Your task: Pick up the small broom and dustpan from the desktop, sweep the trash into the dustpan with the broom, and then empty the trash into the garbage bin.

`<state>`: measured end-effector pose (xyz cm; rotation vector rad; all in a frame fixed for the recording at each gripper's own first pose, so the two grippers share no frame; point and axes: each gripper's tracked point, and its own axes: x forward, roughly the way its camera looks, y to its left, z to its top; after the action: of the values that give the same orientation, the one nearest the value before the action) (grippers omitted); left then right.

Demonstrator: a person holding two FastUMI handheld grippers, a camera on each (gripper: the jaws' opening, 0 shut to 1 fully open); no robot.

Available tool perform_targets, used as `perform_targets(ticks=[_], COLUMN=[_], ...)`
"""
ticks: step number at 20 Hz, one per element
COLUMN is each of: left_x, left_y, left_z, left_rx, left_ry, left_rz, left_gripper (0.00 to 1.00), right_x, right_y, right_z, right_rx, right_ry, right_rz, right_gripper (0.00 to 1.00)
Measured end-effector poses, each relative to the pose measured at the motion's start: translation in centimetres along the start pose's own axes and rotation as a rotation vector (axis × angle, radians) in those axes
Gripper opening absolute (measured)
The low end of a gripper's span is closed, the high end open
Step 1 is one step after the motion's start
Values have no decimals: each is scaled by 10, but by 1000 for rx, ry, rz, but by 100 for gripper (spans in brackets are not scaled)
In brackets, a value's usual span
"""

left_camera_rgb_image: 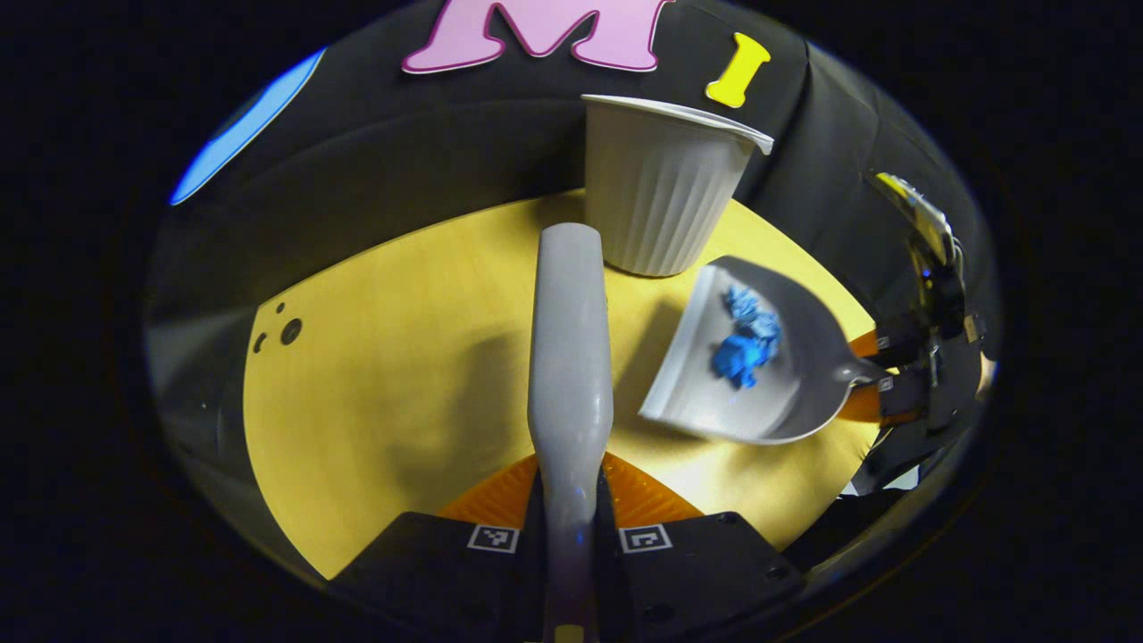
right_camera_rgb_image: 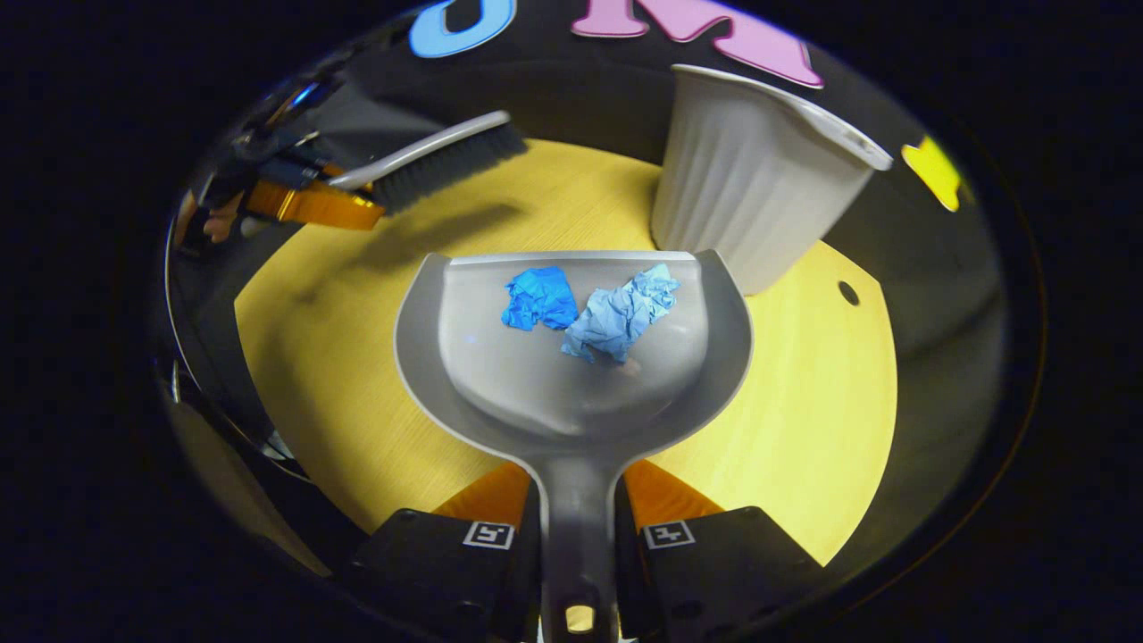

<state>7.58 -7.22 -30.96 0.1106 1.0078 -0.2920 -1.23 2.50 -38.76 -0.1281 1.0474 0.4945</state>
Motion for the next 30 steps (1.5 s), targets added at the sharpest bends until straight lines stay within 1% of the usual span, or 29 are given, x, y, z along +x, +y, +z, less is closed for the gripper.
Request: perform_targets(ticks=[4, 6, 8, 9, 10, 11, 13, 15, 16, 19, 22, 25, 29, 30], left_x=[-14, -17, -17, -18, -19, -21, -23, -25, -25, -24, -23, -23, -20, -20], left_y=[11, 20, 25, 28, 31, 34, 38, 39, 40, 39, 38, 34, 28, 28], left_z=[-29, -45, -68, -77, -86, -93, -106, -115, -119, -126, -134, -140, -146, -147], left_rx=[-6, 4, -1, -10, -15, -19, -37, -55, -61, -79, -79, -73, -98, -104], left_ry=[6, 6, 26, 36, 43, 50, 59, 62, 64, 67, 72, 77, 87, 88], left_rz=[5, 19, 11, 2, -2, 1, -1, -5, -2, -8, -12, -13, -28, -31], left_gripper=[27, 27, 27, 29, 29, 27, 27, 27, 27, 27, 27, 27, 27, 27], right_x=[-24, -40, -53, -56, -62, -68, -81, -100, -108, -113, -112, -107, -93, -89], right_y=[6, 5, -11, -16, -21, -27, -45, -61, -77, -113, -139, -154, -178, -182], right_z=[12, 28, 51, 64, 76, 86, 102, 110, 120, 151, 175, 197, 222, 226], right_rx=[126, 179, 222, 247, 275, 305, 339, 343, 347, 330, 279, 235, 208, 185], right_ry=[-19, -34, -47, -66, -87, -96, -109, -105, -108, -105, -72, -38, 12, 36], right_rz=[-87, -122, -175, -197, -219, -234, -259, -295, -314, -361, -411, -432, -461, -466], right_gripper=[37, 37, 37, 37, 37, 37, 37, 37, 37, 37, 37, 37, 37, 37])
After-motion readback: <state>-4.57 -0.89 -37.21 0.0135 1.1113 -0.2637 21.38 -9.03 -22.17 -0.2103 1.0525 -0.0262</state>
